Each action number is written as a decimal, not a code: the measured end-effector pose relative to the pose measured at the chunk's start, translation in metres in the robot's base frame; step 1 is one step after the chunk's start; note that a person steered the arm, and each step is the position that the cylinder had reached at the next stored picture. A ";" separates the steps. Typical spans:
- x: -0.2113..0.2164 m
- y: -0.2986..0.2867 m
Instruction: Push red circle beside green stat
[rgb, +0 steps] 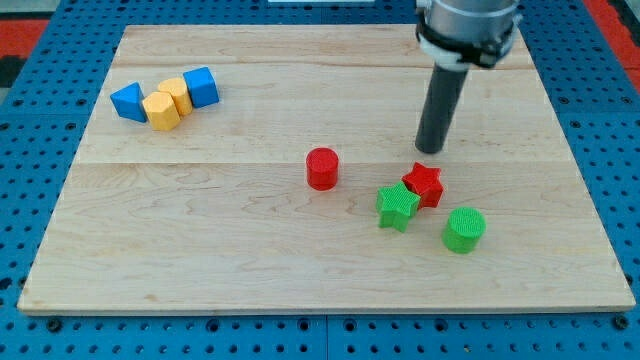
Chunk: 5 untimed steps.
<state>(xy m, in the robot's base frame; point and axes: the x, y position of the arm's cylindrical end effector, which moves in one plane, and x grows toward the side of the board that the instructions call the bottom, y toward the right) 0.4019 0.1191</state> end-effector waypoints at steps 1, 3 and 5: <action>-0.010 -0.072; 0.027 -0.148; 0.027 -0.140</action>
